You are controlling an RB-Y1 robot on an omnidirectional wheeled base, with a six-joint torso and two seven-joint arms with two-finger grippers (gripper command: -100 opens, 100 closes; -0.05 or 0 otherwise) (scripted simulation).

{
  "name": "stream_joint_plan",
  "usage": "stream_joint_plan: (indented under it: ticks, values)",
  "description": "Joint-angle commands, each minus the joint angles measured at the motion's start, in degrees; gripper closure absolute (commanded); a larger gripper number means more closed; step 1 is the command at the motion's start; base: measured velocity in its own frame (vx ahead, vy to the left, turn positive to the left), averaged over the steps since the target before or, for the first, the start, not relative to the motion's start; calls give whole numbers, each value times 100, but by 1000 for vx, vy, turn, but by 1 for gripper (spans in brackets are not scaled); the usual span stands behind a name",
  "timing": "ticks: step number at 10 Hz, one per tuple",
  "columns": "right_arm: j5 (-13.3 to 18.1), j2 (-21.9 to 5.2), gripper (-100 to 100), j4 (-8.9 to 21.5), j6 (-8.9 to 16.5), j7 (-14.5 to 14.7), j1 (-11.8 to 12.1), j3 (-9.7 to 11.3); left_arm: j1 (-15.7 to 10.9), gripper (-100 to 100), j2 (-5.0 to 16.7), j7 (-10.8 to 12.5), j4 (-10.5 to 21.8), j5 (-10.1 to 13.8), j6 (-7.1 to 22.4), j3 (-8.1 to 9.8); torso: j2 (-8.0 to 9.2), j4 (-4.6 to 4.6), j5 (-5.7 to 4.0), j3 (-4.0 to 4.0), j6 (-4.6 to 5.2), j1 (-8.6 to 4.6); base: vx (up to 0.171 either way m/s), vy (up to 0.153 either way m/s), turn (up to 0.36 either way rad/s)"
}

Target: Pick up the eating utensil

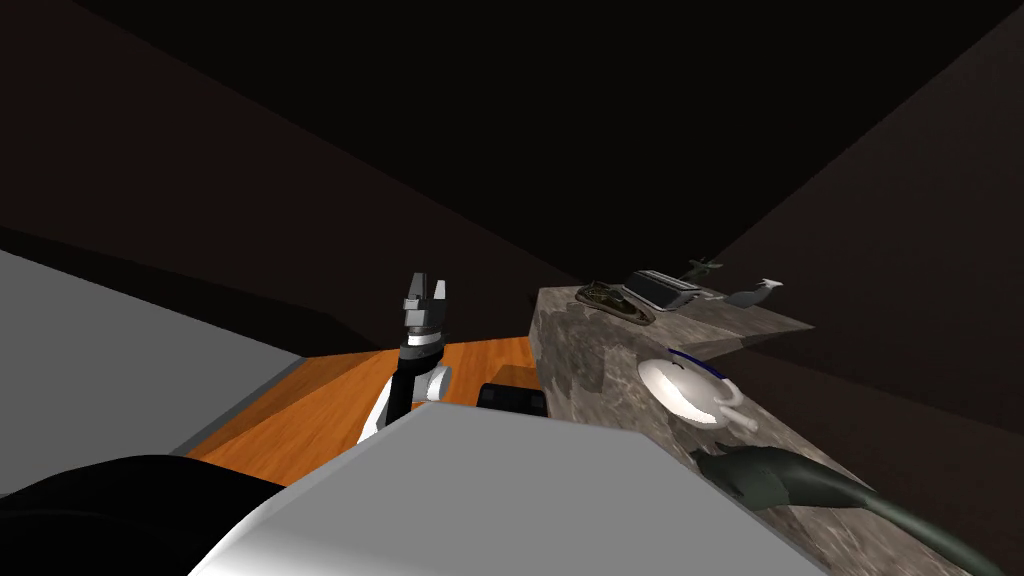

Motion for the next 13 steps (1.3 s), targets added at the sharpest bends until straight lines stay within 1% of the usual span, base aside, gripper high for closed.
stream_joint_plan:
  ticks: [1, 3, 4, 5, 6, 9, 10, 11, 13]
  values:
    - [78, -224, -100, -5, 27, -34, 71, 28, 0, 0, 0, 0, 0, 0, 0, 0, 0, 0, 0, 0, 0, 0, -43, -105, 194]
    - [157, -464, -100, -18, 52, -64, 149, 58, 1, 0, 0, 0, 0, 0, 0, 0, -4, 0, 3, -2, 3, 15, -25, -76, 148]
    - [130, -384, -100, -15, 46, -53, 122, 50, 0, 0, 0, 0, 0, 0, 0, 0, -8, -1, 5, -4, 1, 21, -9, -33, 45]
    - [135, -398, 0, -15, 49, -57, 124, 51, 1, 0, -1, 0, 0, 0, 0, 0, -11, -1, 8, -6, 7, 37, -1, -8, -6]
    - [177, -422, -100, 106, 95, -146, -41, 168, 1, 0, -1, 0, 0, 0, 0, 0, -14, -2, 11, -7, 7, 48, -11, 5, 86]
    - [264, -471, -100, 347, 187, -325, -371, 403, 1, 0, -1, 0, 0, 0, 0, -1, -7, -1, 13, -4, 6, 58, -26, 13, 74]
    - [246, -461, -100, 283, 171, -282, -295, 353, 1, 0, -1, 0, 0, 0, 0, -1, -5, 0, 14, -2, 7, 59, -13, 7, 10]
    - [250, -462, 100, 293, 180, -294, -308, 365, 1, 0, -1, 0, 0, 0, 0, -1, -9, -1, 15, -4, 8, 58, 0, 0, 0]
    - [257, -467, 100, 300, 185, -283, -299, 358, 1, 0, -1, 0, 0, 0, 0, -1, -16, 3, 5, -6, 10, 55, 0, 0, 0]
